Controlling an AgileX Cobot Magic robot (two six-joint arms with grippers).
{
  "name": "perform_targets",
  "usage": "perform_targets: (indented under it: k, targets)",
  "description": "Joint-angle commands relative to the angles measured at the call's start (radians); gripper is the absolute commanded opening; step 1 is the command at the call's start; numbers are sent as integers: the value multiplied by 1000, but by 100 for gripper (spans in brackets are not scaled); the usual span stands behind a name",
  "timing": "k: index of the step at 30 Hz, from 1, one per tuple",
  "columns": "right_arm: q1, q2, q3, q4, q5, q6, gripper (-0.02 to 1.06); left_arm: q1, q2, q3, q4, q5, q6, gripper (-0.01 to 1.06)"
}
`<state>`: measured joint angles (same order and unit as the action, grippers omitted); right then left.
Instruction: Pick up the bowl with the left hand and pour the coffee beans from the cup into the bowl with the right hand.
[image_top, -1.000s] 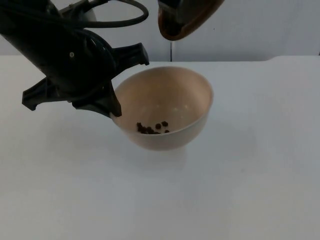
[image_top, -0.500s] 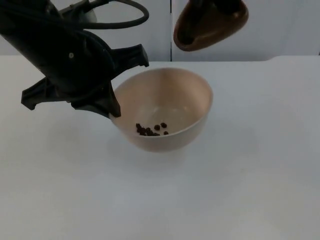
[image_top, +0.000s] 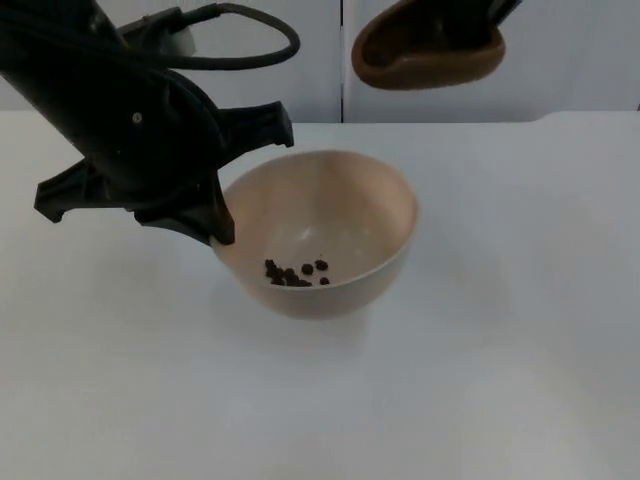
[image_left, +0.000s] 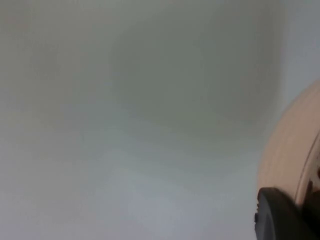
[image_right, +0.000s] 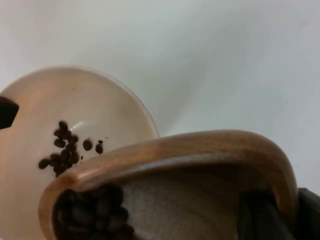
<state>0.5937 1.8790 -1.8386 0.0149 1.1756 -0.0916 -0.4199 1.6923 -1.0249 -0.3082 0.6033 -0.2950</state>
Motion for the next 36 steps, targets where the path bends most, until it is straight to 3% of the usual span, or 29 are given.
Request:
perform_targets:
  k: [1, 14, 24, 36]
  targets:
    - [-4, -12, -3, 15, -13, -10, 0, 3, -7, 1, 13, -7, 3, 0]
    - [-12, -10, -3, -44, -53, 16, 0, 3, -7, 1, 62, -3, 80, 0]
    - [-74, 26, -1, -32, -64, 50, 0, 3, -7, 3, 107, -8, 85, 0]
    - [-74, 128, -1, -31, -111, 73, 0, 3, 2, 3, 119, -19, 111, 0]
